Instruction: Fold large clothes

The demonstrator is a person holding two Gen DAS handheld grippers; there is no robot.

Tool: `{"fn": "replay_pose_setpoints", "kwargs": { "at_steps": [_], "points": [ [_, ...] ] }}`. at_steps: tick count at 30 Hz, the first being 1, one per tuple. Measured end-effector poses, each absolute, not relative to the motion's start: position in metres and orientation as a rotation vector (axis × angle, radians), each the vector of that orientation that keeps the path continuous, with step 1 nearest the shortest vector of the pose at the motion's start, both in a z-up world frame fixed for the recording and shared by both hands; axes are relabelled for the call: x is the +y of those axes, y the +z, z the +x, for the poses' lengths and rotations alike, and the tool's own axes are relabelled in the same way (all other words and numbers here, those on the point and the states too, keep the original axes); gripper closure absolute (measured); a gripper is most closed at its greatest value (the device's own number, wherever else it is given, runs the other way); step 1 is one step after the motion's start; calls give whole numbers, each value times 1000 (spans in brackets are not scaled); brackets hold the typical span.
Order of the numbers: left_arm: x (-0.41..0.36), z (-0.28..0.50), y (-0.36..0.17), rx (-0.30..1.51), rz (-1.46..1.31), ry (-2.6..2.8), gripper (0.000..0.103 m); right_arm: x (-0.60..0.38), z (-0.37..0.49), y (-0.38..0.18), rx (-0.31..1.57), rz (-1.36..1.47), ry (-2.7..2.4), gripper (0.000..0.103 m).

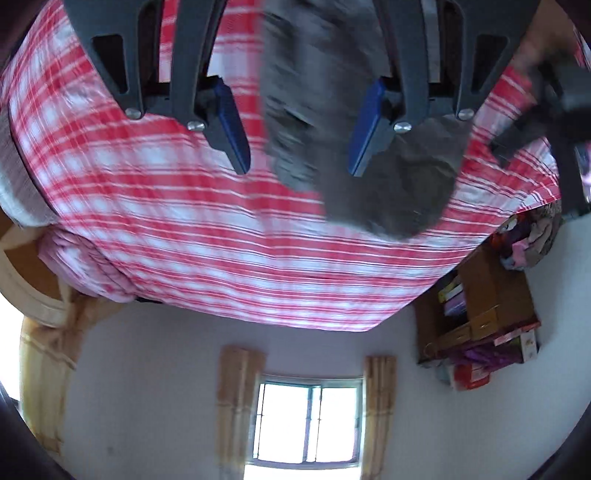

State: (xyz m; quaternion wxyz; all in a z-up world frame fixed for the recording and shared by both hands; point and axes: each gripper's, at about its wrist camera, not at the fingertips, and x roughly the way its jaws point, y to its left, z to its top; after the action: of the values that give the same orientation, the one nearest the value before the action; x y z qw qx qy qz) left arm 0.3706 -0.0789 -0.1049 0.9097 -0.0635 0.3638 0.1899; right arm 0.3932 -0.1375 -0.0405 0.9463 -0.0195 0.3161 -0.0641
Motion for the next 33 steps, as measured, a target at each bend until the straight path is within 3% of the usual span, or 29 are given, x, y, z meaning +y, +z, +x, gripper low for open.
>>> {"fn": "replay_pose_setpoints", "kwargs": {
  "at_steps": [11,17,33],
  "points": [
    [-159,377,-130,719,-1,166,5,-169,407,-145,702,2,-193,47],
    [-203,378,-148,685,161,171,5,-206,398,-171,713,107,-197,47],
    [-213,387,-176,687,168,195,3,-220,405,-201,725,198,-162,48]
  ]
}}
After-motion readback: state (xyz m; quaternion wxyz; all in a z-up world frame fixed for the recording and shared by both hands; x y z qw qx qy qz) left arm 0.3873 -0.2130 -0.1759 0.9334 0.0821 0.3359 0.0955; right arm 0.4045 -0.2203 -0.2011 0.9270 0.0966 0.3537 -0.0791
